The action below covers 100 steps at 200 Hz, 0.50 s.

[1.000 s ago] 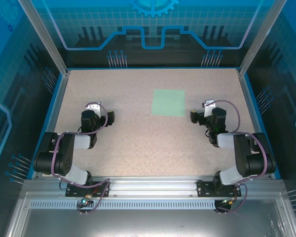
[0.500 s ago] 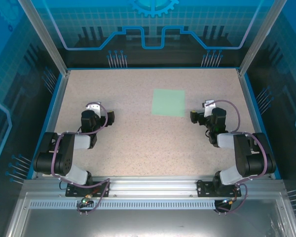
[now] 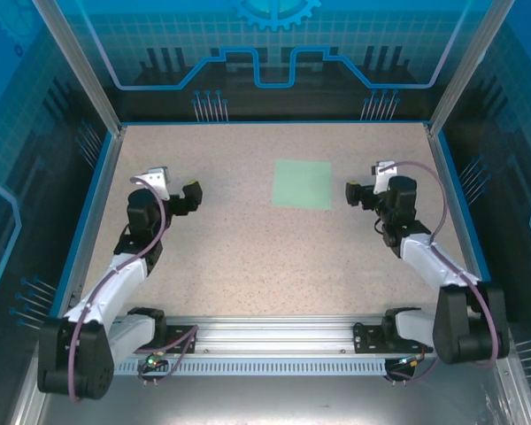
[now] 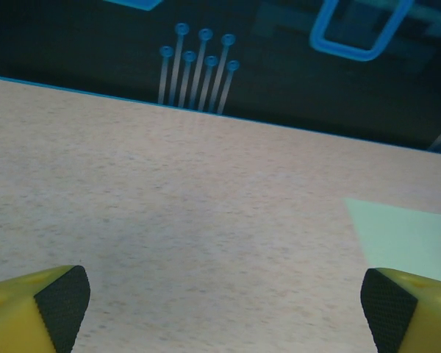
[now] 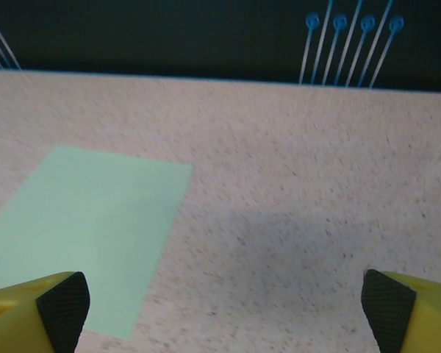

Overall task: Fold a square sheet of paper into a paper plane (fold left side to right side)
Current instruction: Move the square sheet of paper to the center of the table.

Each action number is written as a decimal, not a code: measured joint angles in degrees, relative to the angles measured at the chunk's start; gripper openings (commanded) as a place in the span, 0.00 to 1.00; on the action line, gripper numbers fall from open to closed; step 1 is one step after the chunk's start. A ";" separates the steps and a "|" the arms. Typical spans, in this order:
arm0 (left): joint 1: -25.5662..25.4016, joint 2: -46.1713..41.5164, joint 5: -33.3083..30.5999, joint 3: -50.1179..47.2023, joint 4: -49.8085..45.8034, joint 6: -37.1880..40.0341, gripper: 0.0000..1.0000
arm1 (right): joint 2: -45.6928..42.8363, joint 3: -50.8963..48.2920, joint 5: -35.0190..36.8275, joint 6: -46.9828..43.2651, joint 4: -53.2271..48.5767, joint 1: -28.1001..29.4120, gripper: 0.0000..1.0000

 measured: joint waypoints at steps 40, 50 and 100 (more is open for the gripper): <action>-4.83 0.22 4.94 4.13 -12.37 -5.88 0.99 | 3.85 8.94 2.23 6.21 -12.87 12.98 0.99; -5.70 1.42 6.36 4.72 -14.19 -7.39 0.99 | 8.00 12.22 3.37 7.85 -15.80 15.85 0.99; -10.58 8.15 9.57 5.68 -17.84 -12.96 0.99 | 37.64 39.85 8.04 17.03 -29.77 20.28 0.99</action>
